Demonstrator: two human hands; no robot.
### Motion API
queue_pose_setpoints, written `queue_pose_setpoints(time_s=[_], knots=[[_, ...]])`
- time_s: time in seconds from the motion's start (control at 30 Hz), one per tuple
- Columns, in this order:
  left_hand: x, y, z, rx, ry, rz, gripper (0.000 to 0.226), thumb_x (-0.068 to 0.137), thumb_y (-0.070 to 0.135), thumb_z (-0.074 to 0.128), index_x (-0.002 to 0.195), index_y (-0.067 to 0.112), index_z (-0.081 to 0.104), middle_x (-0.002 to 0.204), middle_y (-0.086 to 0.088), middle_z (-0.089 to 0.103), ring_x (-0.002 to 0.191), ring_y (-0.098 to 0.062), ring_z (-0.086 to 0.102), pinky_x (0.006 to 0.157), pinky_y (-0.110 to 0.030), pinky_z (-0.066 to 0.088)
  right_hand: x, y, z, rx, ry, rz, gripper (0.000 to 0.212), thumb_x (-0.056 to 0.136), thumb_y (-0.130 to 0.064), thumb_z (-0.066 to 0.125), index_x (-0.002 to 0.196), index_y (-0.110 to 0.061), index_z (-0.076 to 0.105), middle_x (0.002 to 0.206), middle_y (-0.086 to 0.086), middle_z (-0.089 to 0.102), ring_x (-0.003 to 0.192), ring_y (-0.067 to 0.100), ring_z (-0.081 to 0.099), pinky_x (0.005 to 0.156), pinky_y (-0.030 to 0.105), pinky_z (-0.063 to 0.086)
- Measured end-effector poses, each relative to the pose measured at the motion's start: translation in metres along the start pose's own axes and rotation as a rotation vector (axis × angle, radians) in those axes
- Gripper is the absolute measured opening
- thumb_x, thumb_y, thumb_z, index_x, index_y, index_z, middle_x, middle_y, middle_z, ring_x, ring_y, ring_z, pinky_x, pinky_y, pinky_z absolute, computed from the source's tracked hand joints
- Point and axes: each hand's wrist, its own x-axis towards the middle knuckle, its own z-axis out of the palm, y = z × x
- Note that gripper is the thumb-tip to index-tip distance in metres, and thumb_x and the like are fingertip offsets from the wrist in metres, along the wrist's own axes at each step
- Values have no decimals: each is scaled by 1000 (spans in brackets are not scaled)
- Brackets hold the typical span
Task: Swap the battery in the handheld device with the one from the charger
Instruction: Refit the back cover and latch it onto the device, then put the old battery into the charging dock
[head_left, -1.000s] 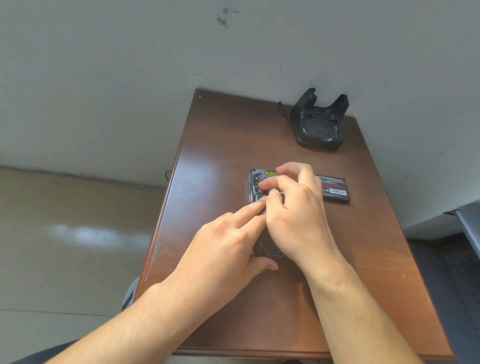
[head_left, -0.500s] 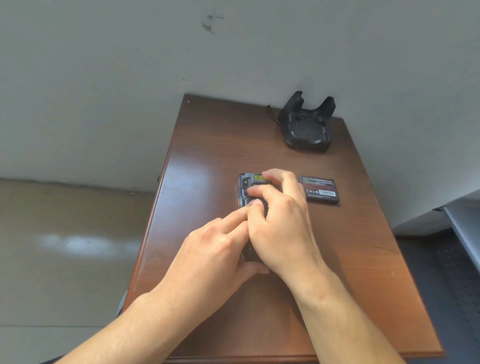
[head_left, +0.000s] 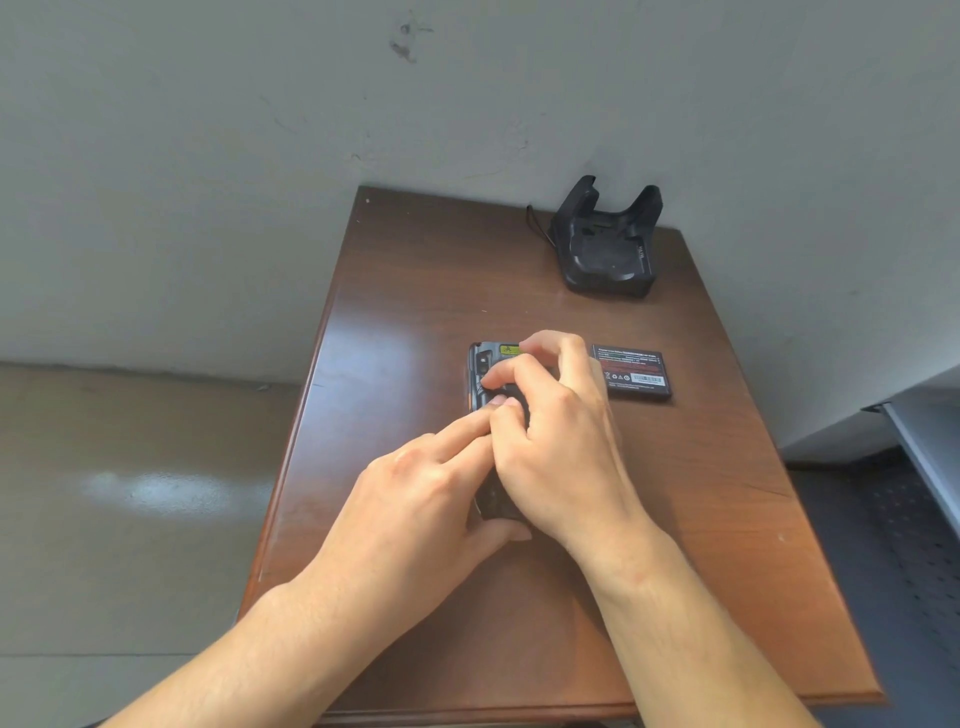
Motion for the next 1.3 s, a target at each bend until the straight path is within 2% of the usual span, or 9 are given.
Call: queue_pose_setpoints(time_s=[0.37,0.63,0.77,0.8,0.87,0.93,1.03,1.13,1.3], knots=[[0,1,-2,10,1,-11,65,62,47,85,121,30,64,146,22,50,67,-13,61,65,-30,56,2,9,-2,-14,-16,-79,22,90,-26,48,100,-32,67,129,-13,41,120,12,43,96,38,50],[-1,1,1,16,12,-19,67,63,48,82,125,33,61,147,25,48,70,-12,61,64,-34,57,1,13,-1,-9,-29,-130,23,96,-29,49,107,-30,69,132,-9,47,124,15,44,103,35,46],[-8,-1,6,44,12,-49,79,66,59,77,136,29,57,152,22,43,103,-12,67,80,-34,59,13,30,-31,69,46,-136,32,95,-28,59,126,-22,67,140,-1,54,132,17,49,114,30,37],[-10,-1,6,31,15,-58,79,67,64,72,136,29,57,152,23,42,105,-9,66,82,-31,58,21,41,-44,4,39,-129,40,95,-28,63,134,-21,63,143,-1,54,135,17,47,115,32,36],[-9,-1,5,-31,37,-74,74,69,71,62,133,33,59,151,28,41,94,-3,64,79,-26,56,41,63,-73,-180,-103,-85,57,93,-33,67,146,-21,51,152,-4,47,142,16,40,118,34,34],[-7,-2,2,-178,88,-73,56,76,63,64,124,35,64,147,24,46,77,-1,59,73,-20,49,59,79,-96,-354,-314,-55,72,90,-41,71,152,-22,41,157,-6,41,145,16,38,118,37,35],[0,-5,-5,-402,274,-123,22,84,28,65,104,34,69,133,12,57,58,-9,58,64,-9,40,75,89,-107,-504,-502,-84,83,84,-48,75,154,-24,37,157,-7,41,142,18,43,115,38,39],[8,-12,-8,-467,411,-190,28,83,11,57,97,31,69,122,9,63,65,-16,62,63,-10,41,81,88,-101,-564,-537,-116,84,82,-49,76,154,-29,37,151,-12,46,135,17,49,110,36,43],[14,-19,-5,-441,457,-237,33,82,3,58,99,30,66,106,7,67,65,-10,59,63,-9,40,101,86,-98,-472,-451,-221,61,82,-40,79,137,-30,57,126,-13,56,112,18,61,98,37,51]])
